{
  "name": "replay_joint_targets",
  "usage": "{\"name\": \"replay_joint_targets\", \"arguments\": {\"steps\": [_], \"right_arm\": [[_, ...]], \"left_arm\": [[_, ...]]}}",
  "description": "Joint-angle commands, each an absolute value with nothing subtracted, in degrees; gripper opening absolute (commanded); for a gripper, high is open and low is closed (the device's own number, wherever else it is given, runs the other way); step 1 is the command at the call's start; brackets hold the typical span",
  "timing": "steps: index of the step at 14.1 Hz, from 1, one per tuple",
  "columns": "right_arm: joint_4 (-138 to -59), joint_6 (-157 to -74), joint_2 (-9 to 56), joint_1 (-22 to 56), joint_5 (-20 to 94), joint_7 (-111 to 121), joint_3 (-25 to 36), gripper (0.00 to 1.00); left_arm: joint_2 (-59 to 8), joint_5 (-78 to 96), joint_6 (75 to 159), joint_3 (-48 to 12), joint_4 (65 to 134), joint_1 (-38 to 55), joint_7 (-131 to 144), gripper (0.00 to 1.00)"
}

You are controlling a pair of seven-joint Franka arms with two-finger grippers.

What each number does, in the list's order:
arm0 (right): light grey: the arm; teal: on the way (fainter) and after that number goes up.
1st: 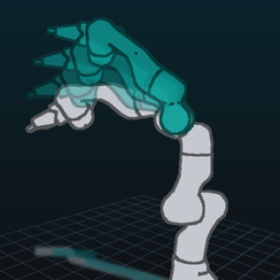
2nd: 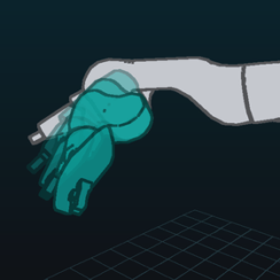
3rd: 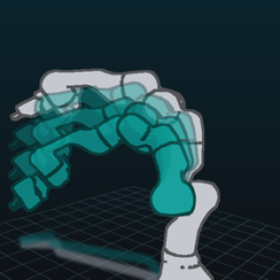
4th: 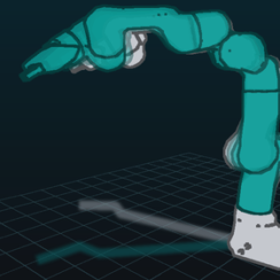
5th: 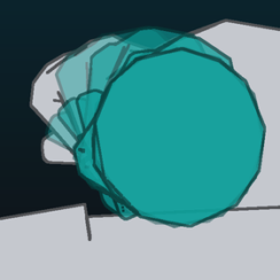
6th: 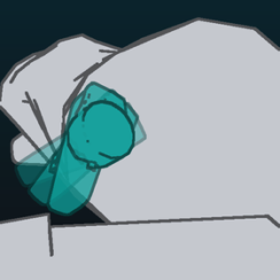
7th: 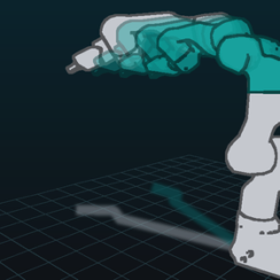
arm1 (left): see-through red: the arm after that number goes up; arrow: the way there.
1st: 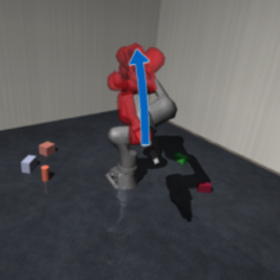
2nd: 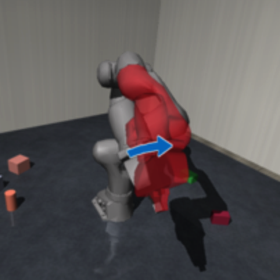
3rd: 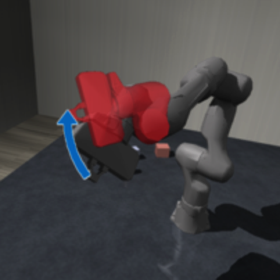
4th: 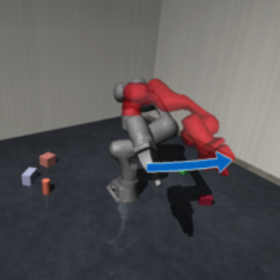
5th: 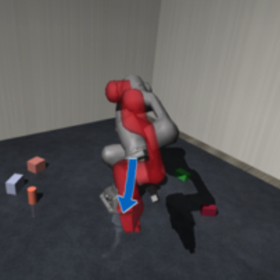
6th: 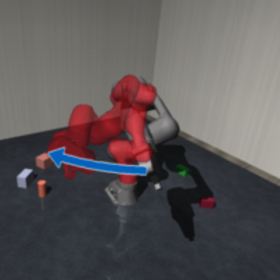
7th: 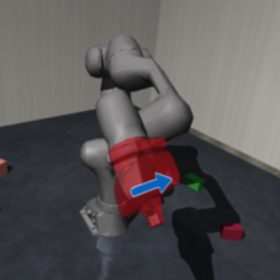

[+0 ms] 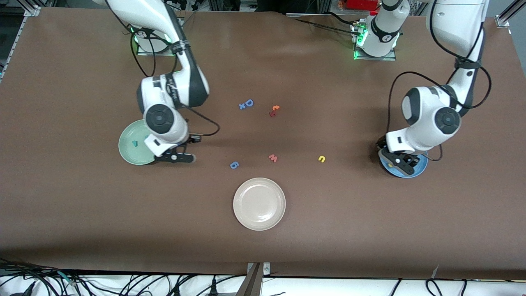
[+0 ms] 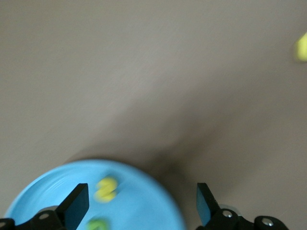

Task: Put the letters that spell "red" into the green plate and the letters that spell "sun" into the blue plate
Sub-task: 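Carry the orange e to the green plate with the right gripper and release, then grasp the yellow u with the left gripper while the right gripper withdraws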

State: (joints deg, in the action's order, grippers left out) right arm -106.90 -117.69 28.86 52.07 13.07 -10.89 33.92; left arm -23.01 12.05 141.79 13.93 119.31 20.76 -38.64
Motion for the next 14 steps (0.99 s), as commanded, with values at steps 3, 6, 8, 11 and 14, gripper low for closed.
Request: {"name": "replay_joint_targets", "arguments": {"steps": [3,6,8,11,14], "right_arm": [[-120.0,-121.2,23.1,53.0,13.9,4.5,42.7,0.16],[-123.0,-122.1,24.1,52.0,13.9,9.8,45.3,0.16],[-123.1,-122.8,25.7,49.5,13.9,12.7,45.3,0.17],[-123.1,-124.5,28.4,48.4,14.0,14.9,45.3,0.23],[-122.7,-124.8,28.6,48.0,14.0,14.9,45.1,0.61]], "left_arm": [[-22.5,13.7,140.9,8.1,114.7,23.1,-25.9,0.99],[-24.7,13.6,141.0,5.5,113.1,24.8,-20.1,0.99],[-26.9,13.5,141.7,5.5,111.7,26.3,-17.1,0.98],[-30.3,13.8,142.4,5.5,108.7,28.0,-16.7,0.95],[-31.9,13.5,142.8,5.5,108.4,29.0,-16.3,0.88]]}}
